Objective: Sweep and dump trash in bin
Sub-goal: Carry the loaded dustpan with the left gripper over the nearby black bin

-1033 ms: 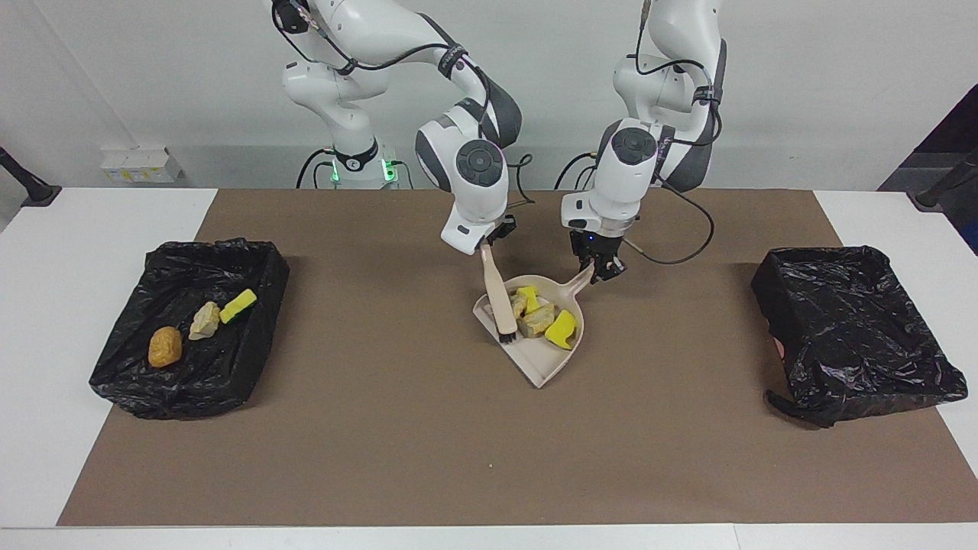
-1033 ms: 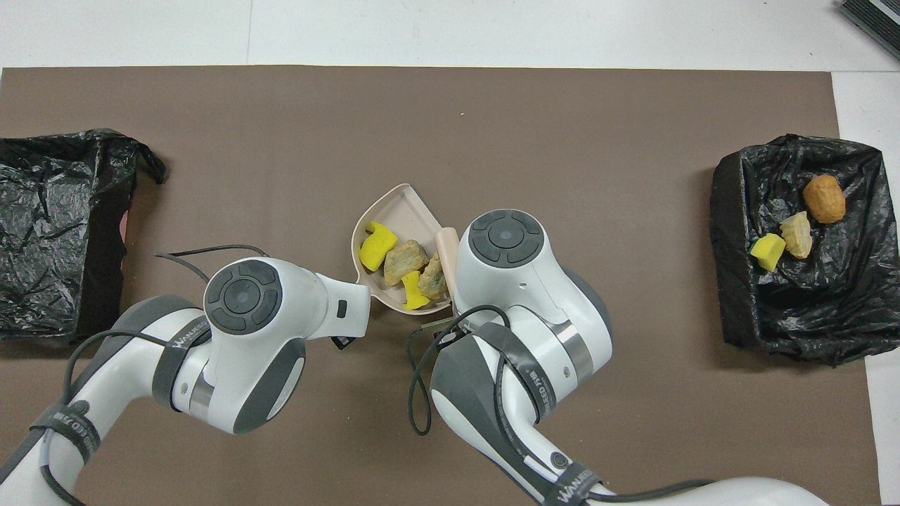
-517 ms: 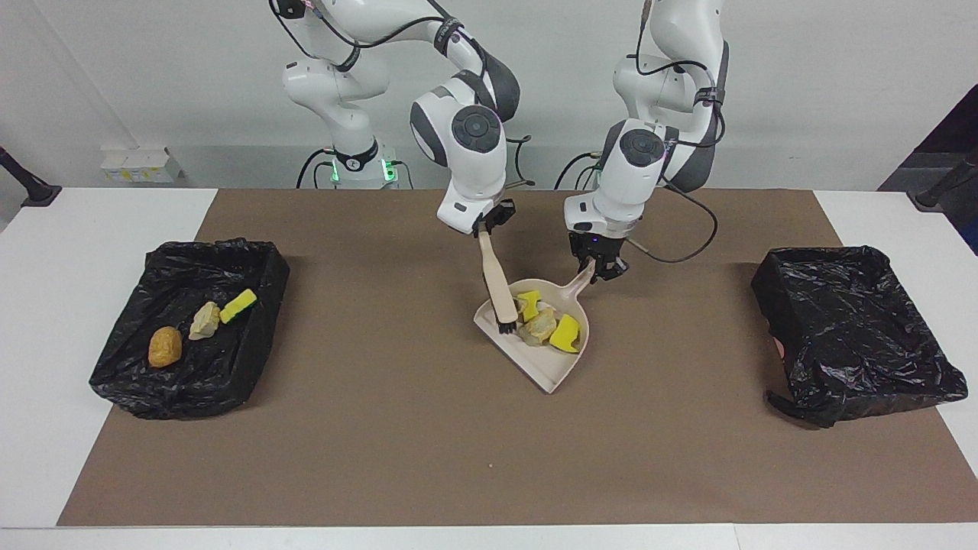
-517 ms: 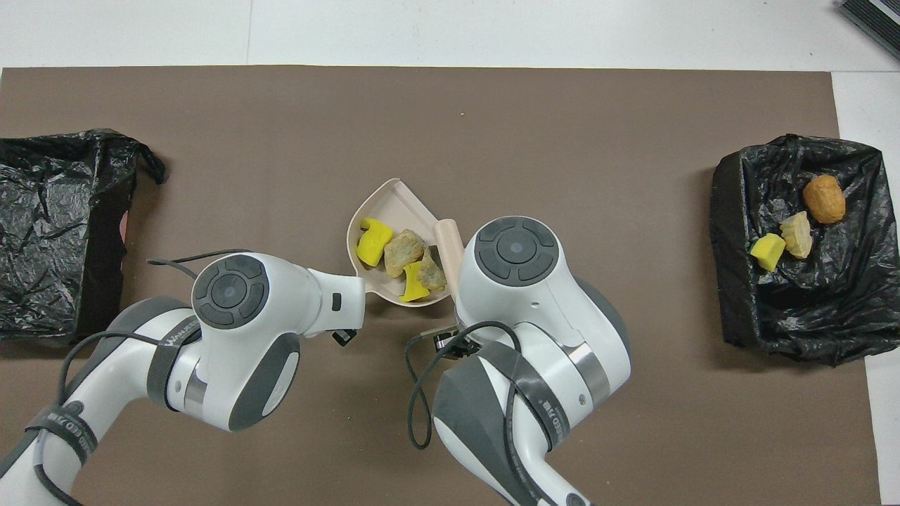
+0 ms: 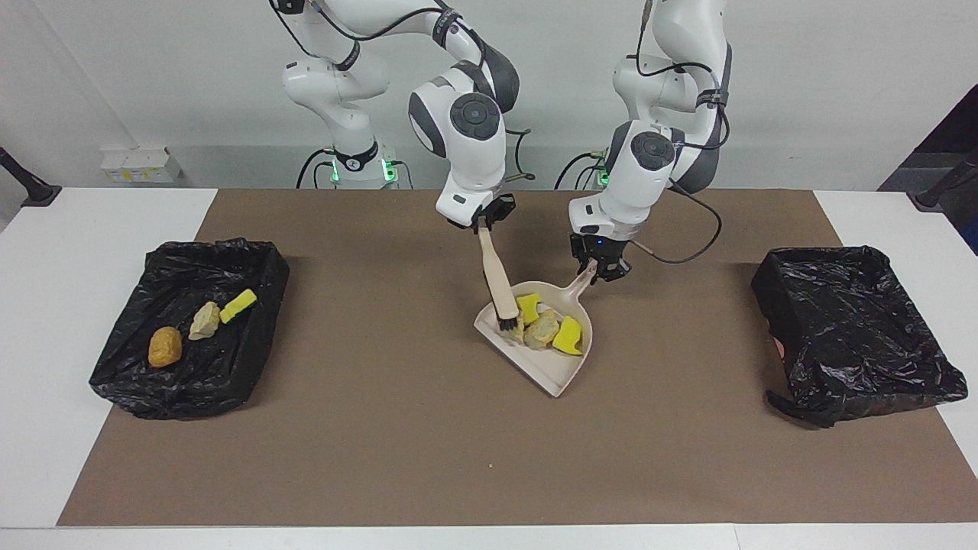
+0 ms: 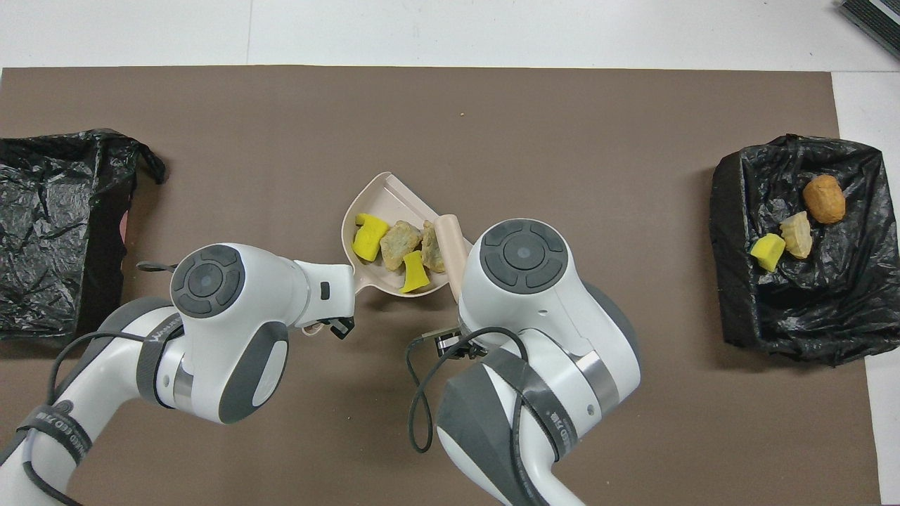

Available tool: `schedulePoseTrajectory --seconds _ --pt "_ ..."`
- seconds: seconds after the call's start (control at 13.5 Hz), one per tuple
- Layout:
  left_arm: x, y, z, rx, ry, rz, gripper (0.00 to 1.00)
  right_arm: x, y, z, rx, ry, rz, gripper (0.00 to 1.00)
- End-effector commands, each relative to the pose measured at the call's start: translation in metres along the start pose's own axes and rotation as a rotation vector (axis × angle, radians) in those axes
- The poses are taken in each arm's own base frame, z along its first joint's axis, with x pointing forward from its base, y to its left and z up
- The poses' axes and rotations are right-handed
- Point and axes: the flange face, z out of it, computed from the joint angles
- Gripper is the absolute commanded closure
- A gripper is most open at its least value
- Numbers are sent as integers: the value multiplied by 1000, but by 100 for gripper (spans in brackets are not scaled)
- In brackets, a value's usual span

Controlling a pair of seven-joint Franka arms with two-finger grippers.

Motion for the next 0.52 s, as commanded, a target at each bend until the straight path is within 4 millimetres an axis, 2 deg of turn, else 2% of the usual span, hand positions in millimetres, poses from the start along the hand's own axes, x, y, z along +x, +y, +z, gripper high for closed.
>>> schedulePoseTrajectory --seconds 0.0,0.07,0.3,0.37,0.44 --pt "6 -10 -11 -2 37 -31 100 -11 4 -10 8 7 28 100" --pt "-1 -31 -17 0 39 -71 100 -14 -1 -12 9 11 74 100" --pt "-22 -69 -31 -3 30 -146 100 -33 -29 -12 9 66 166 100" --pt "-22 -73 -48 9 55 -153 100 -41 -38 -6 14 96 184 100" --pt "-31 -88 -61 14 67 -184 100 -51 -44 0 19 121 196 100"
